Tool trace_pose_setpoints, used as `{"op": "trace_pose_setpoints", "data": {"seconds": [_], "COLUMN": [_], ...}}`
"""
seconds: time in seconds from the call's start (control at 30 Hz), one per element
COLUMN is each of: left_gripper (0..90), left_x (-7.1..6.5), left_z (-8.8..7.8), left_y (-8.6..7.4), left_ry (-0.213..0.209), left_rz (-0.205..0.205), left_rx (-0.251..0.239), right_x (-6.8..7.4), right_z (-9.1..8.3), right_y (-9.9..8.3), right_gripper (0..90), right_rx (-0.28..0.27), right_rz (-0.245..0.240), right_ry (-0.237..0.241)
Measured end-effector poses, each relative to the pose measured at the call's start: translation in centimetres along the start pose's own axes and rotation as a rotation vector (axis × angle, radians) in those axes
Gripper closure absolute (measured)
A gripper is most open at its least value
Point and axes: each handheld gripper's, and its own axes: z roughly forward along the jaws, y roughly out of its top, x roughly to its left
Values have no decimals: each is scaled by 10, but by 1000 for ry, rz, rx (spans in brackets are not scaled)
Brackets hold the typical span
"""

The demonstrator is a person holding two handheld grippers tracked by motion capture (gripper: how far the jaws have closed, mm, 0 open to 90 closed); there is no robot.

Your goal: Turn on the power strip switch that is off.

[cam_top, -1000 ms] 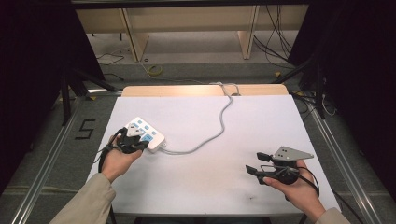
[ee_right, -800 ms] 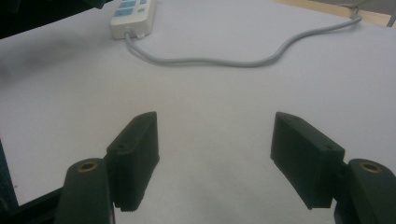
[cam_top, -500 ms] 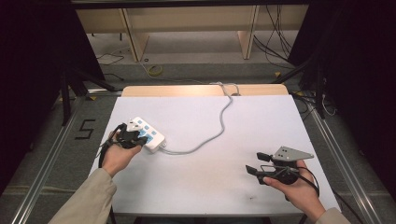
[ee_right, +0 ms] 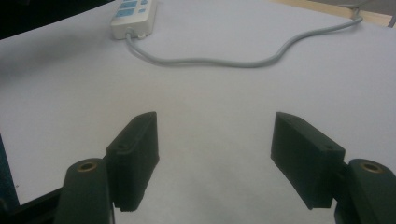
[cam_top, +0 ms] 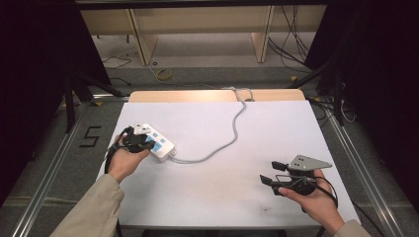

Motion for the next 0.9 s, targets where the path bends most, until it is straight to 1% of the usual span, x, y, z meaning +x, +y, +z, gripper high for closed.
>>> {"op": "trace_pose_setpoints", "data": {"seconds": [0.07, 0.17, 0.33, 0.5, 0.6, 0.67, 0.9], "left_gripper": [898, 898, 898, 898, 898, 899, 898], "left_x": [0, 2, 3, 5, 6, 7, 10], "left_z": [2, 4, 6, 8, 9, 10, 12], "left_y": [1, 3, 5, 5, 6, 7, 12], "left_ry": [2, 7, 9, 12, 16, 20, 32], "left_rz": [-3, 3, -6, -7, -16, -8, -10], "left_rx": [3, 8, 4, 12, 11, 19, 15], "right_x": [0, 0, 0, 0, 0, 0, 0], "right_z": [0, 0, 0, 0, 0, 0, 0], "right_y": [0, 0, 0, 0, 0, 0, 0], "right_gripper": [324, 324, 324, 323, 323, 323, 323], "right_rx": [0, -1, -1, -2, 0, 0, -1], "right_rz": [0, 1, 0, -2, -1, -1, -1], "right_ry": [0, 0, 1, 2, 1, 1, 2]}}
